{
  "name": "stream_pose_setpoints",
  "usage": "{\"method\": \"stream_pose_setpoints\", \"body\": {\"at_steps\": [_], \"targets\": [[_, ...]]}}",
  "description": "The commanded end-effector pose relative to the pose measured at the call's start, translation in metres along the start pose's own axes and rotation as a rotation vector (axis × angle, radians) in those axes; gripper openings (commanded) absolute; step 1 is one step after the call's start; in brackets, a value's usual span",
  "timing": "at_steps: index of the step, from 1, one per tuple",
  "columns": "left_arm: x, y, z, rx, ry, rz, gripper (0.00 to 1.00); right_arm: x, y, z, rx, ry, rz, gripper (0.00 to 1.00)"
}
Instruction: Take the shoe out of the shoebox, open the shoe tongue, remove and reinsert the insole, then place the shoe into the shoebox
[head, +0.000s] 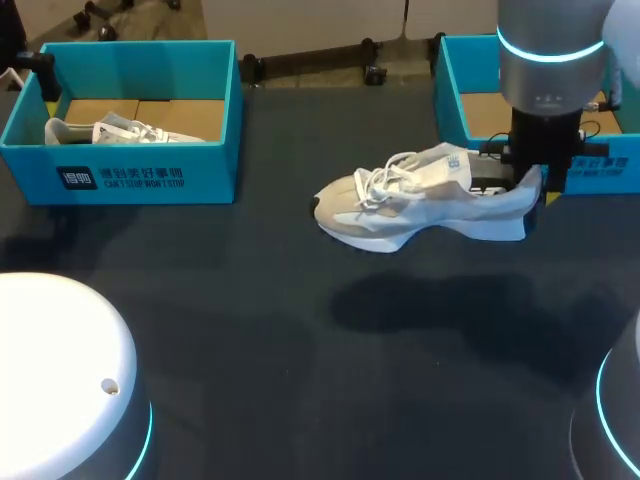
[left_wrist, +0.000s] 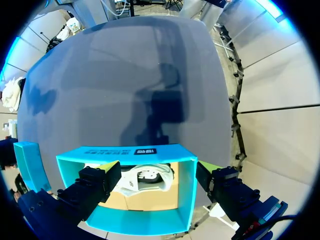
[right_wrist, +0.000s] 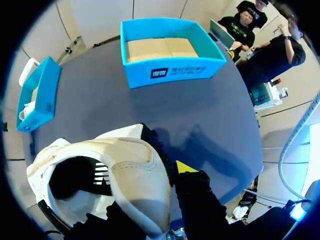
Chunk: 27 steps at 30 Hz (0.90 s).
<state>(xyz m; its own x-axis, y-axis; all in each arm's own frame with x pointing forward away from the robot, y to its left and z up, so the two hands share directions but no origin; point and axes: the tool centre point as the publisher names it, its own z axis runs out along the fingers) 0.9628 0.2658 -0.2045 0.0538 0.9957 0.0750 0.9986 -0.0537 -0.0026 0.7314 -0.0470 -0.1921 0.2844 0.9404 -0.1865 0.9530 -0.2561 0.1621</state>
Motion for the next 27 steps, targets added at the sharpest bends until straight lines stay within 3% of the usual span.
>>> {"method": "stream_pose_setpoints", "body": {"at_steps": [1, 3, 7, 13, 20, 21, 27], "targets": [[0.0, -0.002, 0.0, -0.004, 0.002, 0.0, 1.0, -0.003, -0.001, 0.0, -0.005, 0.009, 0.0, 0.0], [0.0, -0.002, 0.0, -0.004, 0.002, 0.0, 1.0, -0.003, -0.001, 0.0, -0.005, 0.009, 0.0, 0.0], [0.0, -0.002, 0.0, -0.004, 0.002, 0.0, 1.0, 0.026, -0.022, 0.014, -0.025, -0.012, -0.036, 0.0], [0.0, -0.002, 0.0, -0.004, 0.002, 0.0, 1.0, 0.049, -0.047, 0.023, -0.028, -0.005, -0.017, 0.0], [0.0, -0.002, 0.0, -0.004, 0.002, 0.0, 1.0, 0.066, -0.067, 0.029, -0.022, -0.044, 0.007, 0.0], [0.0, -0.002, 0.0, -0.004, 0.002, 0.0, 1.0, 0.073, -0.078, 0.033, -0.012, -0.036, 0.012, 0.0], [0.0, -0.002, 0.0, -0.004, 0.002, 0.0, 1.0, 0.089, -0.1, 0.048, 0.02, -0.052, 0.019, 0.0]]}}
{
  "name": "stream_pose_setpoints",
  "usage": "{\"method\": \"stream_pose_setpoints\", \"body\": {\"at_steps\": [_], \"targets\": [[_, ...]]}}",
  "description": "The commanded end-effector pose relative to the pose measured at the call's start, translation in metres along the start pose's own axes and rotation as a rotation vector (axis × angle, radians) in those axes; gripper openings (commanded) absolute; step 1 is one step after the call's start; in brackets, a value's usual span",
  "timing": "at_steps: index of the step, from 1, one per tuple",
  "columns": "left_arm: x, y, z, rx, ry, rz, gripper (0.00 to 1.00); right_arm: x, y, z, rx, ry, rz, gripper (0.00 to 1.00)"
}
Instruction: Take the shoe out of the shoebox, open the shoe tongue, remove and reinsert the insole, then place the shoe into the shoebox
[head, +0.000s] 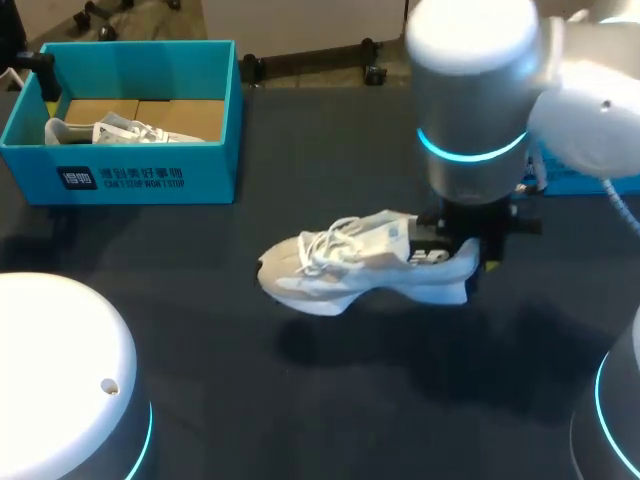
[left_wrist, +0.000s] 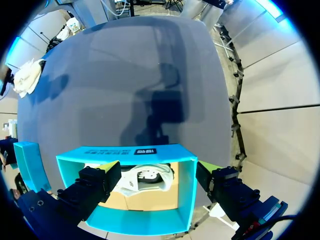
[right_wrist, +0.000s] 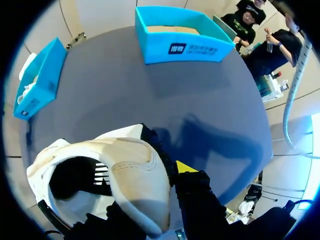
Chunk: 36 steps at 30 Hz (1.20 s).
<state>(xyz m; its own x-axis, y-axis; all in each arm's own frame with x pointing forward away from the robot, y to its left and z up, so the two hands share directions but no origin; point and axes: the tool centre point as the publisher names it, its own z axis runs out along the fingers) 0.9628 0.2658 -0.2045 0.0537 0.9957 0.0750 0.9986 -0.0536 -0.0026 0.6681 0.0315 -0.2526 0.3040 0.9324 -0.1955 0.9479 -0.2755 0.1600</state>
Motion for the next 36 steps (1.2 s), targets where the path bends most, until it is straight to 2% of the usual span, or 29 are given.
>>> {"method": "stream_pose_setpoints", "body": {"at_steps": [1, 12, 20, 28, 36], "targets": [[0.0, -0.002, 0.0, -0.004, 0.002, 0.001, 1.0, 0.023, -0.012, 0.016, 0.017, -0.035, -0.011, 0.0], [0.0, -0.002, 0.0, -0.004, 0.002, 0.001, 1.0, 0.037, -0.034, 0.04, 0.043, -0.041, 0.026, 0.0], [0.0, -0.002, 0.0, -0.004, 0.002, 0.001, 1.0, 0.039, -0.041, 0.052, 0.064, -0.032, 0.04, 0.0], [0.0, -0.002, 0.0, -0.004, 0.002, 0.001, 1.0, 0.051, -0.046, 0.074, 0.096, -0.092, 0.06, 0.0], [0.0, -0.002, 0.0, -0.004, 0.002, 0.001, 1.0, 0.057, -0.048, 0.078, 0.092, -0.07, 0.051, 0.0]]}}
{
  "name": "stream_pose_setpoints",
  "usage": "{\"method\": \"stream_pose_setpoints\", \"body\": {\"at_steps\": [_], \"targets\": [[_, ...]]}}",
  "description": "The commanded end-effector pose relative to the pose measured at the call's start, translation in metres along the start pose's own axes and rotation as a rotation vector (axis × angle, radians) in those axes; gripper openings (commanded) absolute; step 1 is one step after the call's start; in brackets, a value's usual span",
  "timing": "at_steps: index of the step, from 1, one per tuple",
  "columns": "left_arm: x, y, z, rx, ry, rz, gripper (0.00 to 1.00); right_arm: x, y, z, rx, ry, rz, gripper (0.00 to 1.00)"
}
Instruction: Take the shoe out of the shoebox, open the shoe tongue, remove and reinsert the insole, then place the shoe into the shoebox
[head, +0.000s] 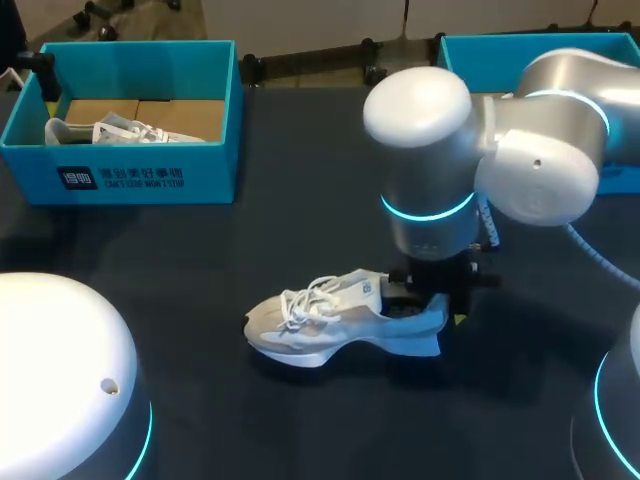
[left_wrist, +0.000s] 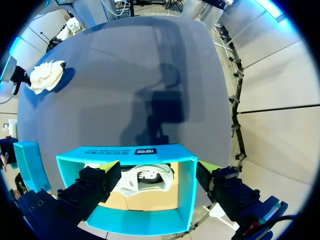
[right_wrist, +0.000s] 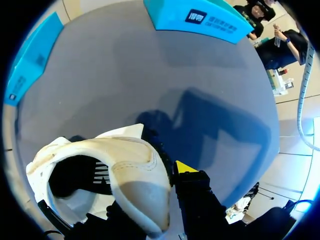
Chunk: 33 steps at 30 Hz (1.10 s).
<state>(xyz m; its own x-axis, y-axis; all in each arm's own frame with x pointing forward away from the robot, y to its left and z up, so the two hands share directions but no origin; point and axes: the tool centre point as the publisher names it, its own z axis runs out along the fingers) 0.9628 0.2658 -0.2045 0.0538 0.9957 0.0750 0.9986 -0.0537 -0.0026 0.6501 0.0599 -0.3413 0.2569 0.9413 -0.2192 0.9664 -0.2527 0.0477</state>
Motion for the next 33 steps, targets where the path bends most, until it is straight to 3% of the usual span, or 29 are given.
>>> {"method": "stream_pose_setpoints", "body": {"at_steps": [1, 19, 33], "targets": [[0.0, -0.002, 0.0, -0.004, 0.002, 0.001, 1.0, 0.021, -0.008, 0.002, -0.01, -0.045, 0.103, 0.0], [0.0, -0.002, 0.0, -0.004, 0.002, 0.001, 1.0, 0.039, -0.017, 0.016, -0.019, -0.032, 0.0, 0.0], [0.0, -0.002, 0.0, -0.004, 0.002, 0.001, 1.0, 0.043, -0.008, 0.028, -0.026, -0.037, -0.058, 0.0]]}}
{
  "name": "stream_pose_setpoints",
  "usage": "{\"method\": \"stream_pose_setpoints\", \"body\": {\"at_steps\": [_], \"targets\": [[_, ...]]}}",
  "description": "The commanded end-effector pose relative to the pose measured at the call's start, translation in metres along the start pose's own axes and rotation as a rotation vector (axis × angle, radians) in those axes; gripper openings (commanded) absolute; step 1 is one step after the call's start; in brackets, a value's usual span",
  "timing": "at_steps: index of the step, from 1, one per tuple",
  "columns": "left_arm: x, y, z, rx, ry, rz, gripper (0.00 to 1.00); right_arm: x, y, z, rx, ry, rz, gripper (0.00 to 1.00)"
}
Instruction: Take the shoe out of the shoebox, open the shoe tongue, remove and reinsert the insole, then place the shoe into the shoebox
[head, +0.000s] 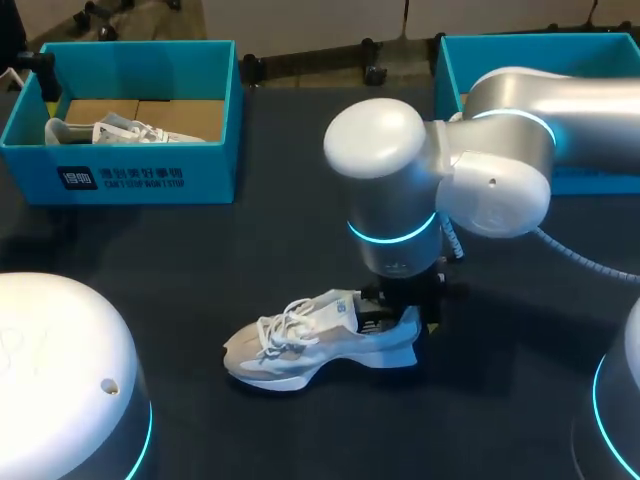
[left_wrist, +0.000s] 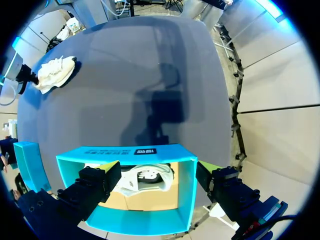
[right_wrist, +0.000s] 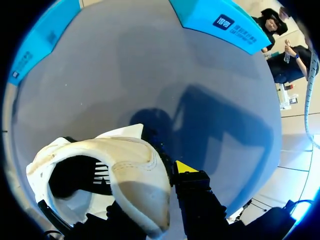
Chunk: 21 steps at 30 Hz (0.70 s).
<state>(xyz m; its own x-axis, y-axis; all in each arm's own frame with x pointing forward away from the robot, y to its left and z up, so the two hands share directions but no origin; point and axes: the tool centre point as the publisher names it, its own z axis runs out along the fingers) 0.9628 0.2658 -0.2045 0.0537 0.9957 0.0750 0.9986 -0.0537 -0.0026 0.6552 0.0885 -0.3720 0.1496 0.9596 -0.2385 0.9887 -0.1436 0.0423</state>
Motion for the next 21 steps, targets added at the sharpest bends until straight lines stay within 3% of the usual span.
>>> {"method": "stream_pose_setpoints", "body": {"at_steps": [1, 12, 19, 20, 21], "targets": [[0.0, -0.002, 0.0, -0.004, 0.002, 0.001, 1.0, 0.009, -0.003, 0.005, -0.003, -0.025, 0.052, 0.0], [0.0, -0.002, 0.0, -0.004, 0.002, 0.001, 1.0, 0.01, -0.004, 0.019, 0.0, -0.023, 0.037, 0.0], [0.0, -0.002, 0.0, -0.004, 0.002, 0.001, 1.0, 0.008, -0.002, 0.024, -0.001, 0.032, 0.009, 0.0], [0.0, -0.002, 0.0, -0.004, 0.002, 0.001, 1.0, 0.008, -0.002, 0.024, -0.001, 0.032, 0.008, 0.05], [0.0, -0.002, 0.0, -0.004, 0.002, 0.001, 1.0, 0.008, -0.002, 0.024, -0.004, 0.042, 0.003, 0.24]]}}
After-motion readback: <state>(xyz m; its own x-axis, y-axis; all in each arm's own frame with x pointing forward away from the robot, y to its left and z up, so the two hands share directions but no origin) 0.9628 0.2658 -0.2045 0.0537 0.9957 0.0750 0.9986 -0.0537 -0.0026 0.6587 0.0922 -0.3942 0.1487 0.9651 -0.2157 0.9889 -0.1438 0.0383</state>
